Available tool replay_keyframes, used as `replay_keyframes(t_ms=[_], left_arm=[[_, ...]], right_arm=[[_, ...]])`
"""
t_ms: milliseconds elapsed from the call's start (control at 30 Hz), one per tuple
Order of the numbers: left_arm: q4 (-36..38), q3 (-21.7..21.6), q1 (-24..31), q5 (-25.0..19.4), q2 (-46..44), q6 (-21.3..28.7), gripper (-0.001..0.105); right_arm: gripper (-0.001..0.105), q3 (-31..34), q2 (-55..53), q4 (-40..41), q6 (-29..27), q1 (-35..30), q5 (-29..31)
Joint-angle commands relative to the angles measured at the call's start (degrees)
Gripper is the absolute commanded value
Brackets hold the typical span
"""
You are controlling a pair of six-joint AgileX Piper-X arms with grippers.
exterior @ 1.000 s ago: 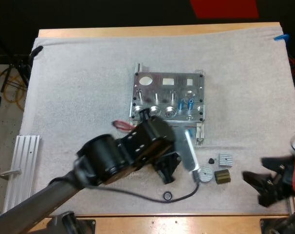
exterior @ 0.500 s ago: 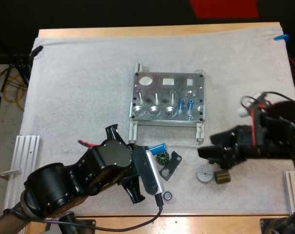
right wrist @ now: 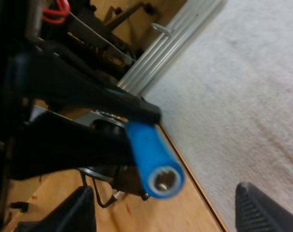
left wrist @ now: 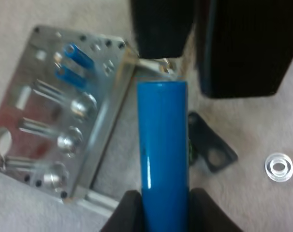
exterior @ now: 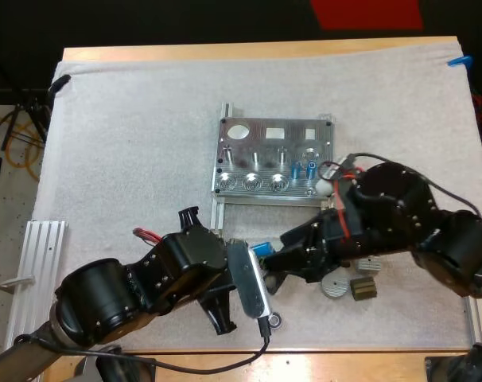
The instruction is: Load cells from left to right
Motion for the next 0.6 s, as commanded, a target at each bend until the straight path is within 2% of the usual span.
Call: replay_keyframes(t_ms=[0,133,300,367,467,533,567], left_arm=[[0.5,-0.1,-0.3,0.8,-0.1,0.5,0.000],[0.1,-0.1,-0.3,3.0,-0.1,0.6,0.000],[-1.7,-0.1,-0.3,3.0,-0.1,0.8,0.000],[-2.4,-0.1,-0.3,3.0,-0.1,0.9,0.000],[-2.8,-0.1,-0.3,3.0,-0.1,1.1,0.000],[-2.8,-0.1,-0.3,3.0,-0.1,1.1,0.000],[-2.8,-0.1,-0.3,3.1,-0.1,1.1,0.000]], right_arm=[[0.060,-0.1,0.2,-2.1,0.7,0.4,0.0],[0.060,-0.1,1.3,-4.1,2.5,0.4,-2.3],[0.060,-0.1,2.8,-4.2,3.0,0.4,-7.2],[0.057,-0.1,3.3,-4.2,3.2,0.4,-8.0],[0.041,-0.1,3.7,-4.4,3.3,0.4,-8.1],[0.022,-0.1,3.7,-4.9,3.3,0.4,-7.9],[0.019,-0.1,3.7,-5.0,3.3,0.4,-7.9]])
